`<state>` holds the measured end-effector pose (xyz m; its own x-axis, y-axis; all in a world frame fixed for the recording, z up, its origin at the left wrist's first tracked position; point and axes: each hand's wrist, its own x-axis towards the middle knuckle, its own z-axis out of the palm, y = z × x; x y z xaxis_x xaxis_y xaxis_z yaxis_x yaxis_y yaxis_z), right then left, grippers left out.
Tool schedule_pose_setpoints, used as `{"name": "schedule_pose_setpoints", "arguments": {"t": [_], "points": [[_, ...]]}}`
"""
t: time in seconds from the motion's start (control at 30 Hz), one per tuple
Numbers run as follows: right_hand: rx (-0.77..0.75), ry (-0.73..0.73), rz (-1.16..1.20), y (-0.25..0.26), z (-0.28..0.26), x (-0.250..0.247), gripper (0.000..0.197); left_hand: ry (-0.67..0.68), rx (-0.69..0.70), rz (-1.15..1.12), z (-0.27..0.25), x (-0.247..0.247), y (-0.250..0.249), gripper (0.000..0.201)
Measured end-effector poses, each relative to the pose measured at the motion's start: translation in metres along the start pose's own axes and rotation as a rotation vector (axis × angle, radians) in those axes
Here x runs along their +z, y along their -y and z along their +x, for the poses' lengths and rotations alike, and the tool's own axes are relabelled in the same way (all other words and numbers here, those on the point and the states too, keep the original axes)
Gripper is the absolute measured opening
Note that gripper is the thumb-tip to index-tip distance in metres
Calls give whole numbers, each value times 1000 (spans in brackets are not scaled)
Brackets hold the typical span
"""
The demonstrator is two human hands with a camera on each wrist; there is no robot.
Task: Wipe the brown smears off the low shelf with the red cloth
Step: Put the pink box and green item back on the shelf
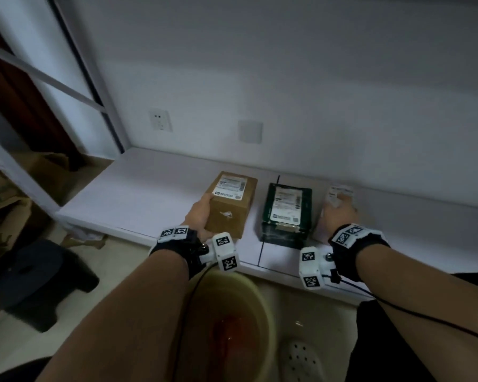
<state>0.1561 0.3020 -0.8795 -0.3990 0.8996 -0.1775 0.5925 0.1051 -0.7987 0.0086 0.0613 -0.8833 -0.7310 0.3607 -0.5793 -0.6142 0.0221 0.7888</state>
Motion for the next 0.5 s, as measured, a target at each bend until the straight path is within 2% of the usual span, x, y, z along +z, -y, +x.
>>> {"name": "schedule_pose_setpoints", "arguments": {"t": [0.17,0.23,0.33,0.4,0.5], "points": [[140,56,73,-28,36,-6,61,-30,-59,14,19,18,19,54],[178,63,163,-37,44,-8,56,-52,-63,60,24,27,25,47],[194,151,143,-47,51,-13,60,-101,-9,193,24,37,28,33],[175,215,113,-52,58,-16,60,-157,28,320,30,42,28,38],[70,260,173,-62,72,-11,46,-222,83,508,41,43,30,45]]}}
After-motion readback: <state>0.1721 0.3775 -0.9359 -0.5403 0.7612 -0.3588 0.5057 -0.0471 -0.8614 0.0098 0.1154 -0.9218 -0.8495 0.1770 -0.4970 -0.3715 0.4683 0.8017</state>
